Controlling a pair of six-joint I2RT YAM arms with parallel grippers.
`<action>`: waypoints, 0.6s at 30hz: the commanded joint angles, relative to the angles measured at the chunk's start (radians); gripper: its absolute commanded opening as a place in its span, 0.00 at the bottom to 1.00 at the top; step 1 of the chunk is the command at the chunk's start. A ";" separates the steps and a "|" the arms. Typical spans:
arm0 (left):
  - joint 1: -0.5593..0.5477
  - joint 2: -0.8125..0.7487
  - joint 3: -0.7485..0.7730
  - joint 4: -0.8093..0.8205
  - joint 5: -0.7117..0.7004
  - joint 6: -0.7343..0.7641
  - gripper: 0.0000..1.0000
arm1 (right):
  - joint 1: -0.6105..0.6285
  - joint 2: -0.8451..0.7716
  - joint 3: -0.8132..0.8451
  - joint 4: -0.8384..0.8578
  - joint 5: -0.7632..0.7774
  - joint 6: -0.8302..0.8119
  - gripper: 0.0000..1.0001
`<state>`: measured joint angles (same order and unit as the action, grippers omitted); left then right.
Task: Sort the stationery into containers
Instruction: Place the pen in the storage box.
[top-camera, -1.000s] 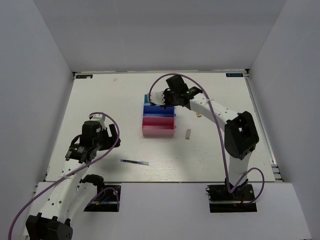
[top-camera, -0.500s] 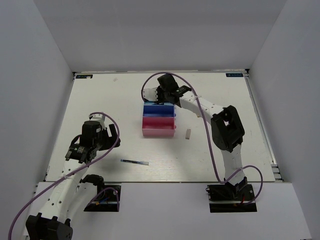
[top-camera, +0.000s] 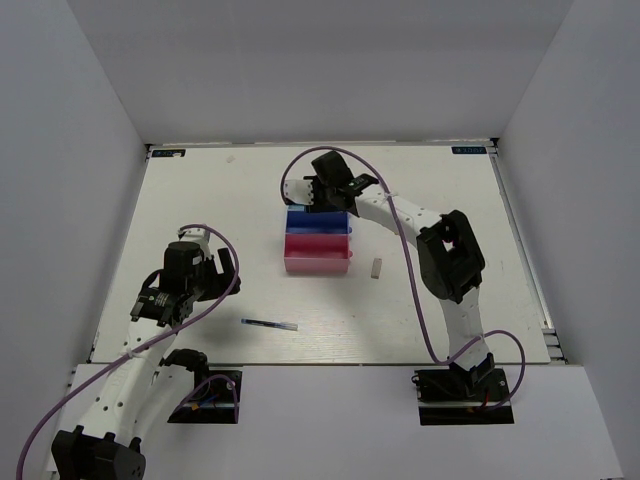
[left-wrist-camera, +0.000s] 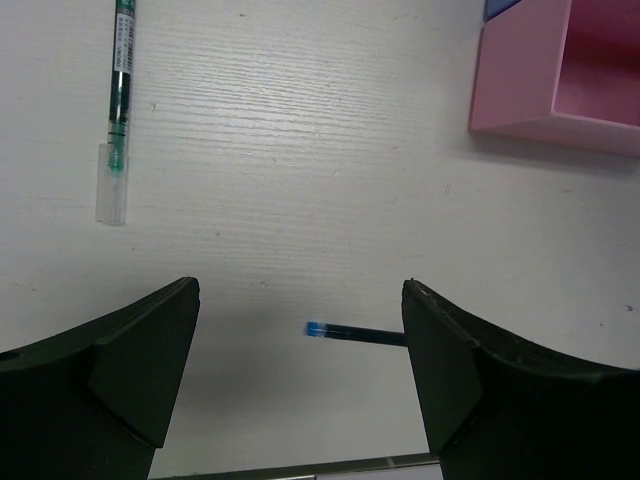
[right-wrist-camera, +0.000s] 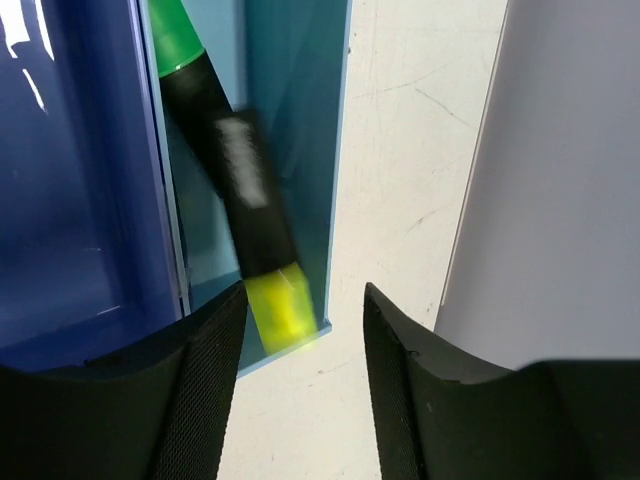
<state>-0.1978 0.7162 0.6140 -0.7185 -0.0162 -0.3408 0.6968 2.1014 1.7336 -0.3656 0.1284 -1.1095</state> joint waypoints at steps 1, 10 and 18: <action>0.008 -0.003 -0.007 -0.002 -0.016 0.003 0.92 | -0.002 0.011 0.034 -0.013 -0.007 0.036 0.54; 0.008 0.005 -0.008 -0.007 -0.037 0.008 0.86 | -0.002 -0.023 0.038 -0.013 -0.015 0.105 0.30; 0.102 0.130 -0.005 0.008 -0.090 -0.052 0.09 | -0.036 -0.179 0.185 -0.192 0.039 0.733 0.38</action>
<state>-0.1539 0.7853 0.5983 -0.7090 -0.0677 -0.3573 0.6895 2.0510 1.7786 -0.4679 0.1970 -0.6933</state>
